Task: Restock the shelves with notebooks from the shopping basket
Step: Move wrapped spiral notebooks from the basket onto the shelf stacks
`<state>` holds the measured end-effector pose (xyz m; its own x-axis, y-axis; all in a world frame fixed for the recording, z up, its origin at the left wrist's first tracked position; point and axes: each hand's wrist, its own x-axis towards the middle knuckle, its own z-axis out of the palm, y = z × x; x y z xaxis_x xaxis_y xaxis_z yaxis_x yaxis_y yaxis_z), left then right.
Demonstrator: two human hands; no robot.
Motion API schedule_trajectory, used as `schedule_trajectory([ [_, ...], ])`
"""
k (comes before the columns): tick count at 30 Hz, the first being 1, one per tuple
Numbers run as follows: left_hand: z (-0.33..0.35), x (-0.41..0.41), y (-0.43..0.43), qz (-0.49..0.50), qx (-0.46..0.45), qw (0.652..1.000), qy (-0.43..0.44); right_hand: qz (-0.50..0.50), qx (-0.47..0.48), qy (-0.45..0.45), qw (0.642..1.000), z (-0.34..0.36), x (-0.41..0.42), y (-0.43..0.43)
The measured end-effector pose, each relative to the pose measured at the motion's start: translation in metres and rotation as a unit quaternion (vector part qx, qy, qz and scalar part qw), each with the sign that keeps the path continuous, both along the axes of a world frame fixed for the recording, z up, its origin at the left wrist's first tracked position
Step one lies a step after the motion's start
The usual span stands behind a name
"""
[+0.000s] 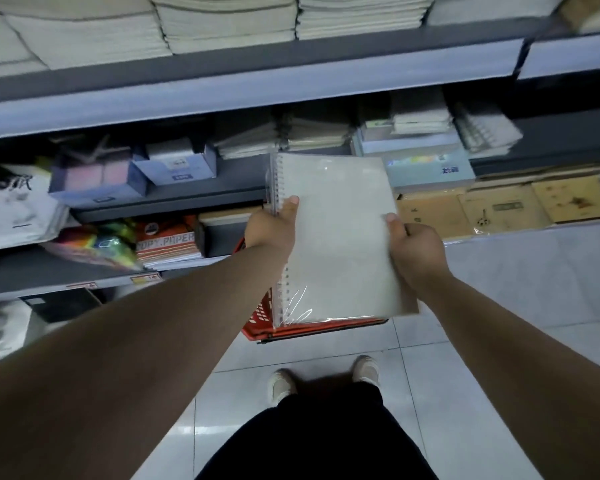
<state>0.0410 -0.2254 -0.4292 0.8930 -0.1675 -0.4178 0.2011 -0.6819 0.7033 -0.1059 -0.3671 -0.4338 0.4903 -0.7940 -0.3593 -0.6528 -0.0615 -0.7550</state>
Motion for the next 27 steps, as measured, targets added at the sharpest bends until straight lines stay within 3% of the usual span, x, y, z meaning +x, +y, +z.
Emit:
schedule_trajectory([
  [15,0.151,-0.004,-0.026,-0.044,-0.049,0.995,-0.08,-0.014,-0.093,-0.09,0.992,0.143,-0.014,-0.022],
  [27,0.225,-0.021,-0.059,-0.003,-0.168,0.982,-0.081,-0.022,-0.097,-0.14,0.985,0.218,-0.029,-0.057],
])
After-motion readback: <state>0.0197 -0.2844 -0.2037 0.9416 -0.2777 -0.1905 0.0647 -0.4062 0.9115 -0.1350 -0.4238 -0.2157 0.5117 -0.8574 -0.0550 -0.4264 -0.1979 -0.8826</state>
